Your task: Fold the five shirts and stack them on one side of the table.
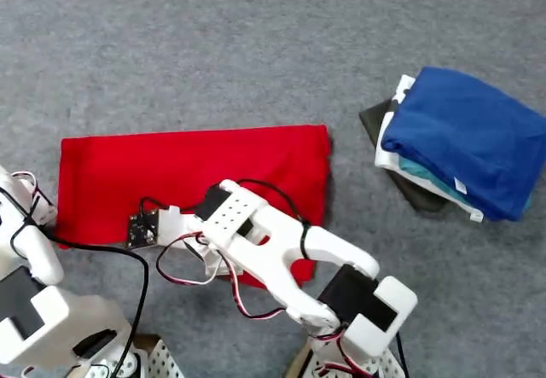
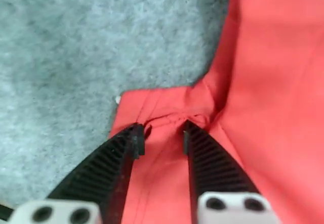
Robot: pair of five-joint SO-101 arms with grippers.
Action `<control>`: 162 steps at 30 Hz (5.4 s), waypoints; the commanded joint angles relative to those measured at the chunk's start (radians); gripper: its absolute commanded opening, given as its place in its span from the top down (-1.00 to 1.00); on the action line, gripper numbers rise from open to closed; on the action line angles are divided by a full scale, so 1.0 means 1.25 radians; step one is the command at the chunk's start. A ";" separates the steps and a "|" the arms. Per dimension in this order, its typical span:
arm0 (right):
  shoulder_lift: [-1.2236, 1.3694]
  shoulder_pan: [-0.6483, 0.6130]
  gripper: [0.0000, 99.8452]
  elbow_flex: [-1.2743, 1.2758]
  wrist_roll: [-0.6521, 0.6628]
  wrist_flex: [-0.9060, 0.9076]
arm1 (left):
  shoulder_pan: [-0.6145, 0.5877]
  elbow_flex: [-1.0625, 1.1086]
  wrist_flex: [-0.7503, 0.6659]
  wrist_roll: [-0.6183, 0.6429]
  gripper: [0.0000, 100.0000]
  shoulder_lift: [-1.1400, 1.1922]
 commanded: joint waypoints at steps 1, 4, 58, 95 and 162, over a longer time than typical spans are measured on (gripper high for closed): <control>0.004 0.017 0.74 0.004 0.006 -0.014 | -0.004 -0.018 -0.011 0.004 0.96 -0.031; -0.001 0.018 0.93 0.004 0.004 -0.014 | -0.004 -0.018 -0.011 0.004 0.96 -0.031; -0.002 -0.051 0.33 -0.125 -0.041 0.139 | -0.002 -0.020 -0.012 0.005 0.96 -0.031; -0.289 -0.019 0.73 0.144 -0.044 -0.053 | 0.039 -0.037 -0.011 0.112 0.96 -0.031; -0.284 0.030 0.66 0.129 -0.081 -0.033 | 0.036 -0.047 -0.045 0.112 0.96 -0.039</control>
